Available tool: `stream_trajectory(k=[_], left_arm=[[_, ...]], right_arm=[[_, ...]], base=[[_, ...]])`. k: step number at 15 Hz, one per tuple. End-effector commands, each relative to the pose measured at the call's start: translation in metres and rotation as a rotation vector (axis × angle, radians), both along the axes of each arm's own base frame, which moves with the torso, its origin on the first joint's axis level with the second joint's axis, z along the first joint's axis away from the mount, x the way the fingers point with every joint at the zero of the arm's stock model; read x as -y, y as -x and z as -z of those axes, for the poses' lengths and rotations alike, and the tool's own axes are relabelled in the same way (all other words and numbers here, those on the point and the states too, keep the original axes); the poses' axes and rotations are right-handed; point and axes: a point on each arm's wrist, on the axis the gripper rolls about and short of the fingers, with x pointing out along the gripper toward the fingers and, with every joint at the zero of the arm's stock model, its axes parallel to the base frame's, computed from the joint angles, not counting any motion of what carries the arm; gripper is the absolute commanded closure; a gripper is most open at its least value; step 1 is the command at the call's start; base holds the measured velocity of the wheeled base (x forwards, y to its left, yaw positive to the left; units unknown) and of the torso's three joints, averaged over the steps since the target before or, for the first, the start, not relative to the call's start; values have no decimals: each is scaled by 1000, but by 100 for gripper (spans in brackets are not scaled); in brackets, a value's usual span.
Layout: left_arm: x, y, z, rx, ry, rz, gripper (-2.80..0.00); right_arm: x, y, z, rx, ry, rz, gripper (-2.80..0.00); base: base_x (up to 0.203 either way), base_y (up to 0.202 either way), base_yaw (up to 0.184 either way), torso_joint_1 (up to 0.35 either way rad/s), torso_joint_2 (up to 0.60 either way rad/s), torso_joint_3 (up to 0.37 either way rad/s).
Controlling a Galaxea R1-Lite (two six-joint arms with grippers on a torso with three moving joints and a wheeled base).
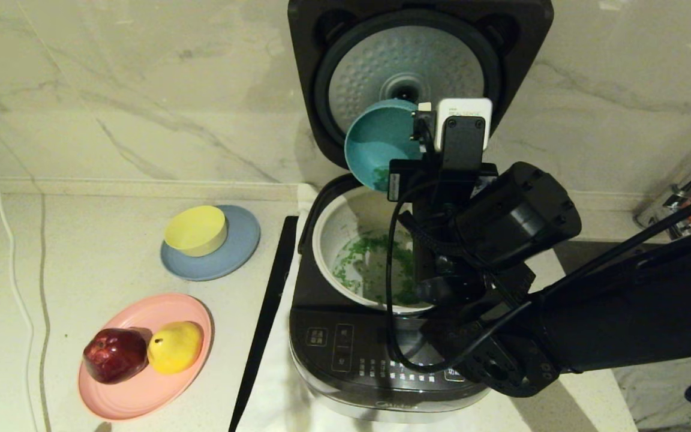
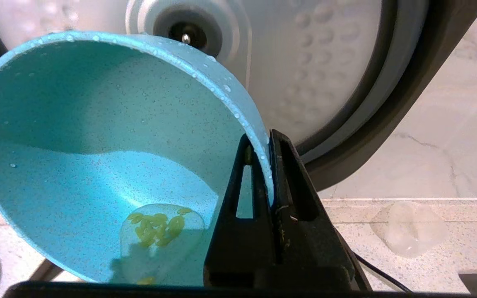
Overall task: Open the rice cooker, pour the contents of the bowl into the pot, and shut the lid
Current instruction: Pour the water from the bowl into the rice cooker
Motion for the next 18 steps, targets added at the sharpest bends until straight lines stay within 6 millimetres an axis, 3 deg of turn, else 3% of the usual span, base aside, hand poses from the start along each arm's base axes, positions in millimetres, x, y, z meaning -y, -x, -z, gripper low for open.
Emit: stream_trajectory(k=[1, 7, 12, 18], left_arm=[[0, -1, 2, -8, -1, 1, 0], [0, -1, 2, -8, -1, 2, 0], [0, -1, 2, -8, -1, 0, 0], [0, -1, 2, -8, -1, 0, 0]], right_arm=[[3, 4, -8, 17, -20, 1, 0], [5, 20, -24, 42, -49, -33, 0], [2, 13, 0, -2, -38, -48, 0], [3, 14, 3, -12, -17, -42, 0]], base=[[0, 0, 0, 0, 0, 0], [0, 0, 0, 0, 0, 0], [0, 0, 0, 0, 0, 0], [0, 0, 0, 0, 0, 0]])
